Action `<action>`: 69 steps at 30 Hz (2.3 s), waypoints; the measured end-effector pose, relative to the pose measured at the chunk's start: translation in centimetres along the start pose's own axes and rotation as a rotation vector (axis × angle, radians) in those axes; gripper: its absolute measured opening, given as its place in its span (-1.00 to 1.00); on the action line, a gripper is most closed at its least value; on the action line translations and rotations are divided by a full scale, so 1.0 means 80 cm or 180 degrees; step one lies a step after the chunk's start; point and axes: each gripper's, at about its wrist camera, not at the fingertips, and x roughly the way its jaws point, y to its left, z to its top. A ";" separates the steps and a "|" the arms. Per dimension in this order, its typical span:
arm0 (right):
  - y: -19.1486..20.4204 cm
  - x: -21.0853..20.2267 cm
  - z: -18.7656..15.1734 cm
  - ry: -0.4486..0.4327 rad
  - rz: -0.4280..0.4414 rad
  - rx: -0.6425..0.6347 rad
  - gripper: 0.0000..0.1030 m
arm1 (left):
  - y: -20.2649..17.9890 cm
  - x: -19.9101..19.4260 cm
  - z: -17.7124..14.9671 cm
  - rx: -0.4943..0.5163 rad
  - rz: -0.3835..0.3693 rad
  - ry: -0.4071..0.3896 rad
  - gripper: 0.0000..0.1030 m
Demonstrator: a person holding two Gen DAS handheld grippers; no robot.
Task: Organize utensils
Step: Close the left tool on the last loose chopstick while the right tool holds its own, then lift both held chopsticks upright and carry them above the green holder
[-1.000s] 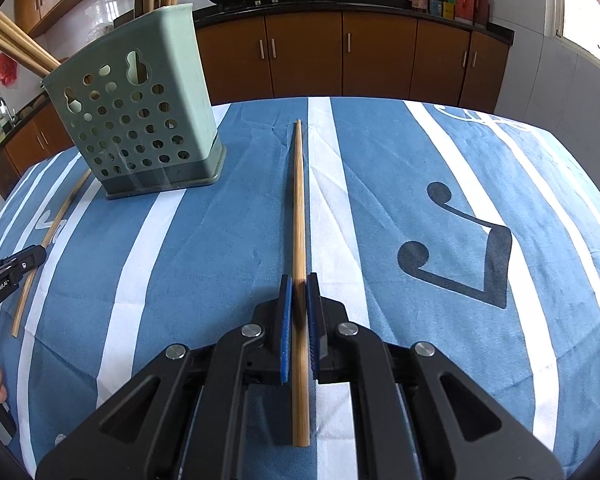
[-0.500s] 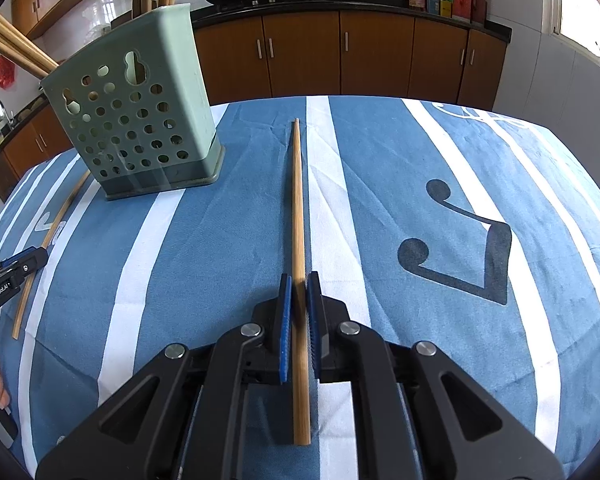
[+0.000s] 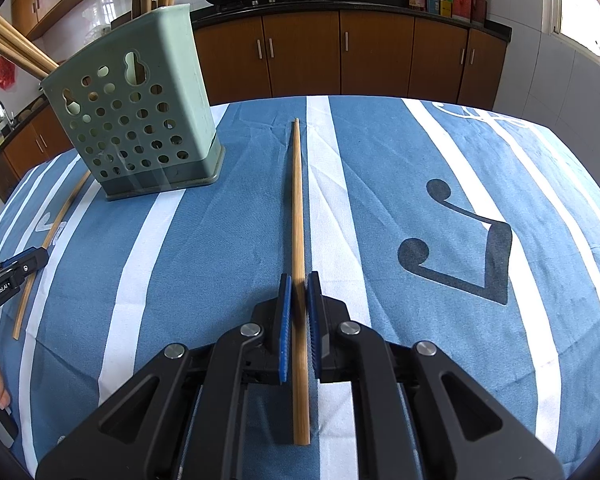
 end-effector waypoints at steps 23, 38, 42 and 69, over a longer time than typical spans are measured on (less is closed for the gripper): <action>0.000 0.000 0.000 -0.0001 0.0001 0.0002 -0.81 | 0.000 0.000 0.000 -0.0004 -0.0004 0.0001 -0.53; 0.000 -0.003 -0.004 -0.0001 0.0051 -0.0054 -0.85 | -0.017 -0.025 -0.033 0.0348 0.0113 0.0029 -0.83; -0.008 -0.015 -0.004 -0.0032 0.0106 0.0049 -0.85 | -0.009 -0.032 -0.032 0.0290 0.0085 0.0071 -0.85; -0.033 -0.158 0.048 -0.1121 0.0282 0.0213 -0.85 | 0.003 -0.195 0.036 -0.0061 -0.0273 -0.1038 -0.85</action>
